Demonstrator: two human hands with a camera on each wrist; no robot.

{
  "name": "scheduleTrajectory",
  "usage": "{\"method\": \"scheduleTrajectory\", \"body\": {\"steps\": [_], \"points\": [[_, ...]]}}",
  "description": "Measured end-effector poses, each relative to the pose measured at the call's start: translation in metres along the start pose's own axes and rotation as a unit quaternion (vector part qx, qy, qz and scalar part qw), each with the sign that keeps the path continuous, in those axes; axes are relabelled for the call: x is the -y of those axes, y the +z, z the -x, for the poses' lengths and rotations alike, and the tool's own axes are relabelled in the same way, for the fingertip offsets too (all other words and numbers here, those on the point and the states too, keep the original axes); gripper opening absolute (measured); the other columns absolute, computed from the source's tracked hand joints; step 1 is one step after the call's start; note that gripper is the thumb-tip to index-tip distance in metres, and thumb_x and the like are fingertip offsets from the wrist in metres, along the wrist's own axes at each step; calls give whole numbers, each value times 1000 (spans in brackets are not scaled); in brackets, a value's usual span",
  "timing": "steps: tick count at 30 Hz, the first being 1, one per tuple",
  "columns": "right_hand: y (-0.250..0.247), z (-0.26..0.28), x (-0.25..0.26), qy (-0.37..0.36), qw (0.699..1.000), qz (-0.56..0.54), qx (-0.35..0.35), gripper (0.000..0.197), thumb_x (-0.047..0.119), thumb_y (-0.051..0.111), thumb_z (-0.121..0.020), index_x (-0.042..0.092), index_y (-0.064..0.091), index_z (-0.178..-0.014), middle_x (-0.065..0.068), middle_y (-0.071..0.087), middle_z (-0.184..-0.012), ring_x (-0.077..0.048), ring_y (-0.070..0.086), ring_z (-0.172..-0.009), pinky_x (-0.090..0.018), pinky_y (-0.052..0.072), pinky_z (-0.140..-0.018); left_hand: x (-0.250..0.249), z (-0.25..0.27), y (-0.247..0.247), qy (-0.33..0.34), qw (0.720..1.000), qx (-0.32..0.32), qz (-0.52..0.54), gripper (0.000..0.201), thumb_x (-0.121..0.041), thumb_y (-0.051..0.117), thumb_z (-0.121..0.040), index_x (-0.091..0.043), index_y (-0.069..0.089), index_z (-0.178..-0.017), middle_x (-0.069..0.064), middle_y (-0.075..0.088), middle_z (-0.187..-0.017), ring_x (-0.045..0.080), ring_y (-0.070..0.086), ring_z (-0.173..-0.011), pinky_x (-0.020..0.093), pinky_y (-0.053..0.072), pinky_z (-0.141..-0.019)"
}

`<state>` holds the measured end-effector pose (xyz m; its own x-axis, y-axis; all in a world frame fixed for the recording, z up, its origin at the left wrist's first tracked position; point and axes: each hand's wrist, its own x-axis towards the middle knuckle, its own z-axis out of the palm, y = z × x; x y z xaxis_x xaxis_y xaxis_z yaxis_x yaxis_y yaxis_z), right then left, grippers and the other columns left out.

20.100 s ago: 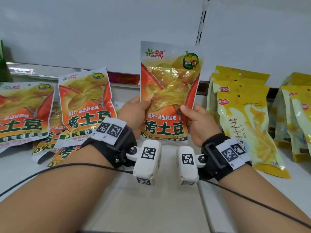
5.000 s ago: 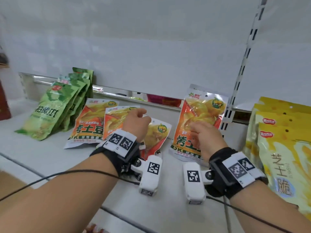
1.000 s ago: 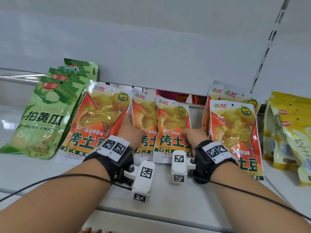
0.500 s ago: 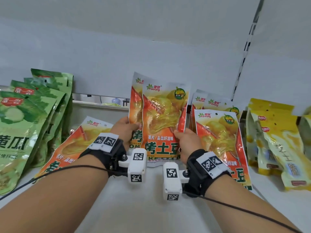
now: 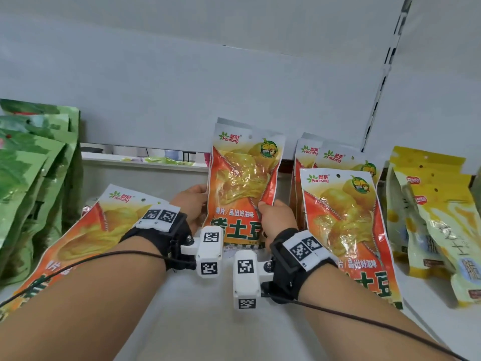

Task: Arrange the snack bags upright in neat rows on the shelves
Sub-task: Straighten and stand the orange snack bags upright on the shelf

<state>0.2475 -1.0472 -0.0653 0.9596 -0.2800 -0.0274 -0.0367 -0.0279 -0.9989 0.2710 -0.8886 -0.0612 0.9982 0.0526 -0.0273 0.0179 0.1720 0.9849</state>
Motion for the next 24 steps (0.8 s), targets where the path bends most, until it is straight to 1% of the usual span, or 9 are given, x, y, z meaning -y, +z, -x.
{"method": "scheduleTrajectory", "body": {"steps": [3,6,8,12,15,17,20,22,24], "points": [[0,-3,0,-2,1000,9,0,12,20,48,-95,15,55,-87,-9,68,-90,-19,67,-74,-31,55,-62,1,-4,0,-10,999,-26,19,25,-20,44,-99,-10,62,-85,0,62,-51,15,54,-48,33,44,-62],[-1,-4,2,4,1000,13,2,13,21,48,-95,14,53,-86,-10,68,-90,-18,66,-72,-29,52,-59,4,-7,-1,-30,997,-40,57,36,-36,49,-97,-9,62,-75,5,62,-63,19,49,-58,35,40,-66],[-1,-2,3,13,1000,16,3,11,21,48,-95,13,53,-90,-10,68,-92,-18,66,-72,-28,52,-58,3,-9,-2,-29,997,-48,59,39,-45,48,-95,-10,63,-87,8,67,-85,22,54,-71,36,44,-71],[-4,9,8,18,1000,11,-5,8,20,53,-92,16,48,-95,-9,65,-91,-22,66,-75,-34,55,-66,-3,-1,-4,11,996,-87,2,63,-59,46,-91,-12,48,-133,8,54,-134,24,50,-116,44,38,-105],[-4,21,12,-10,999,31,-23,45,18,58,-87,16,36,-126,-11,58,-112,-25,64,-89,-40,56,-77,-13,15,-8,52,995,-81,-19,72,-63,43,-90,-16,38,-144,6,45,-145,26,44,-127,45,31,-112],[-2,31,15,-46,996,59,-41,63,17,60,-84,18,27,-137,-9,49,-129,-27,58,-107,-45,51,-90,-21,29,-14,77,994,-71,-29,70,-63,42,-90,-19,39,-143,5,45,-145,26,43,-130,45,30,-113],[3,48,20,-123,986,89,-73,61,16,62,-80,21,33,-134,-2,43,-134,-25,47,-120,-45,44,-99,-31,52,-30,114,987,-97,-59,59,-64,42,-87,-23,54,-127,4,51,-139,23,49,-121,39,35,-106],[8,61,24,-147,982,108,-39,48,18,61,-81,23,42,-125,4,49,-119,-15,53,-105,-32,48,-85,-38,67,-46,145,978,-114,-102,51,-56,43,-92,-22,53,-129,-1,52,-136,19,47,-123,32,35,-95],[18,74,26,-122,986,100,62,25,15,58,-86,20,51,-109,6,54,-99,-5,52,-81,-20,44,-65,-45,80,-65,160,957,-153,-187,39,-41,46,-96,-20,55,-127,-4,54,-119,14,49,-108,26,32,-86]]}}
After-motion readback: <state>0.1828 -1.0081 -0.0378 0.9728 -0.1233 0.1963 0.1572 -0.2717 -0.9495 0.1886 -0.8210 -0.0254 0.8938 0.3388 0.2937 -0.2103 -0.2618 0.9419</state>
